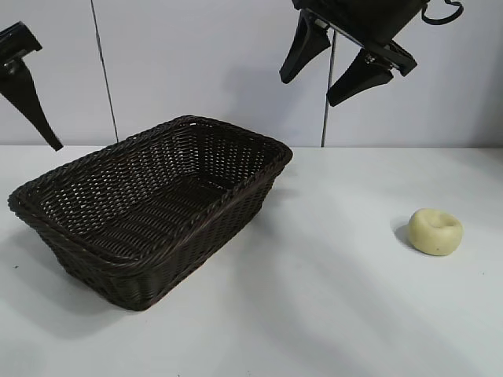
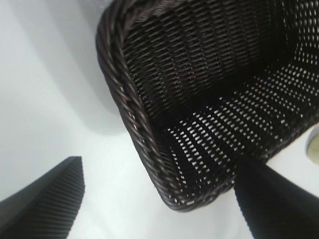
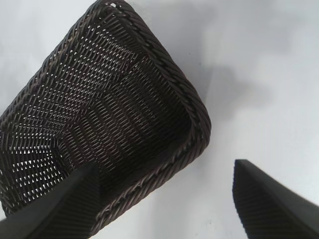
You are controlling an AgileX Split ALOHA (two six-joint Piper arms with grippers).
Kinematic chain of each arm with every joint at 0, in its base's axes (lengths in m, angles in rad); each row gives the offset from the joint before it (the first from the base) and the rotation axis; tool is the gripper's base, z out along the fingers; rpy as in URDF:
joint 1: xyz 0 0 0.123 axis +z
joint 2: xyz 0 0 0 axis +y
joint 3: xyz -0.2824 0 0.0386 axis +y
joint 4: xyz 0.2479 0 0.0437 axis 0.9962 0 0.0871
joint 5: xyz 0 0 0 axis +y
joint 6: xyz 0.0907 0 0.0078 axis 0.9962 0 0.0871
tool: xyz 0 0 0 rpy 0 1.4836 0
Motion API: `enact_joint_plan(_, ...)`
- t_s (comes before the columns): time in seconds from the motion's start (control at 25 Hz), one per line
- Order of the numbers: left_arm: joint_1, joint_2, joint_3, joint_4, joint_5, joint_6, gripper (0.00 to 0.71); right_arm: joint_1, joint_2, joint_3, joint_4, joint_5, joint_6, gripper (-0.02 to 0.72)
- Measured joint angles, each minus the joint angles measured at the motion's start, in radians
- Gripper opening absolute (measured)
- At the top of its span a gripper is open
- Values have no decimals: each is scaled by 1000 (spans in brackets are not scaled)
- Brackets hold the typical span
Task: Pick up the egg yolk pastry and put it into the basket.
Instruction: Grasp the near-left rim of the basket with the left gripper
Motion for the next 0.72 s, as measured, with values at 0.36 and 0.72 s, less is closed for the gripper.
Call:
enact_joint_plan(0.36,-27,143,0,-21,-120,-5,596,0,0,0,-3,1,0,537)
enact_joint_plan(0.72,-51,276,0,-32,-191,-5,451,0,0,0,-5,2,0,537)
